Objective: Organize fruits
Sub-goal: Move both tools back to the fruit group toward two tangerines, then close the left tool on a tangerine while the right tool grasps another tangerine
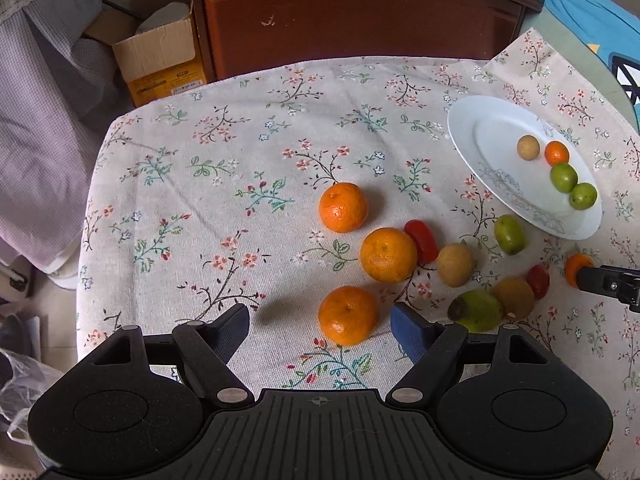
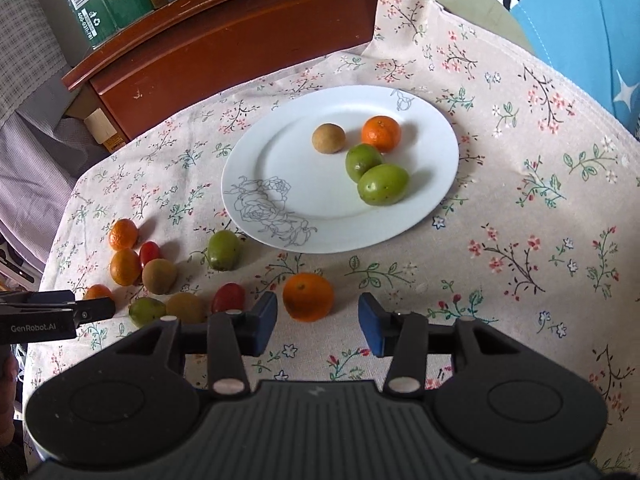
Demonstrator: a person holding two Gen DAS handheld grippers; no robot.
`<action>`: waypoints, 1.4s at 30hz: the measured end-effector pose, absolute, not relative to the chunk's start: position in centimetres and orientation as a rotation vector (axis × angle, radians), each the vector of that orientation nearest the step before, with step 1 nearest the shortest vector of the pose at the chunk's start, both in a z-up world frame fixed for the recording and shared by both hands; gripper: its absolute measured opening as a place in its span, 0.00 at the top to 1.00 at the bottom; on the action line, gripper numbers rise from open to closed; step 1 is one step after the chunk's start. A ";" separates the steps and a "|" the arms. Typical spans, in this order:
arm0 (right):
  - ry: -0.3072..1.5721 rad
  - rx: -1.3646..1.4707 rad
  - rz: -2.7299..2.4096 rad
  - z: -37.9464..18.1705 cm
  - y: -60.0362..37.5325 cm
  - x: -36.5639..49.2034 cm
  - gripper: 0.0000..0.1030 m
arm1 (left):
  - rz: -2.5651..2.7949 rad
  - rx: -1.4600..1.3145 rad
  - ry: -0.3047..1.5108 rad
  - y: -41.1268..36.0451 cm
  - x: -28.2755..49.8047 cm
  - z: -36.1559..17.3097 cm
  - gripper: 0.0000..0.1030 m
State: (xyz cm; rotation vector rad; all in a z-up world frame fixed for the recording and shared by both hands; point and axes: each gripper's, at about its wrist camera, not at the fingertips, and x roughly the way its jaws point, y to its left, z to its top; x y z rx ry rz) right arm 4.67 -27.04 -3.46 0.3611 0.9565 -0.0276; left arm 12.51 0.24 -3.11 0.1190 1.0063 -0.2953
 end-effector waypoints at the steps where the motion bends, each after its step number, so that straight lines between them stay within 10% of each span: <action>1: 0.956 0.365 -0.026 -3.5 -27.0 4.7 0.55 | -0.295 0.121 1.004 0.2 12.5 -3.1 0.23; 17: 0.960 0.348 -0.015 -3.9 -26.5 5.2 0.56 | -0.299 0.169 0.983 -0.8 12.2 -3.7 0.28; 31: 0.956 0.333 -0.012 -4.1 -26.4 5.3 0.71 | -0.348 0.167 0.952 -1.6 11.8 -3.6 0.70; 42: 0.910 0.324 0.016 -3.2 -26.0 5.3 0.72 | -0.348 0.104 0.906 -1.2 11.8 -2.2 0.71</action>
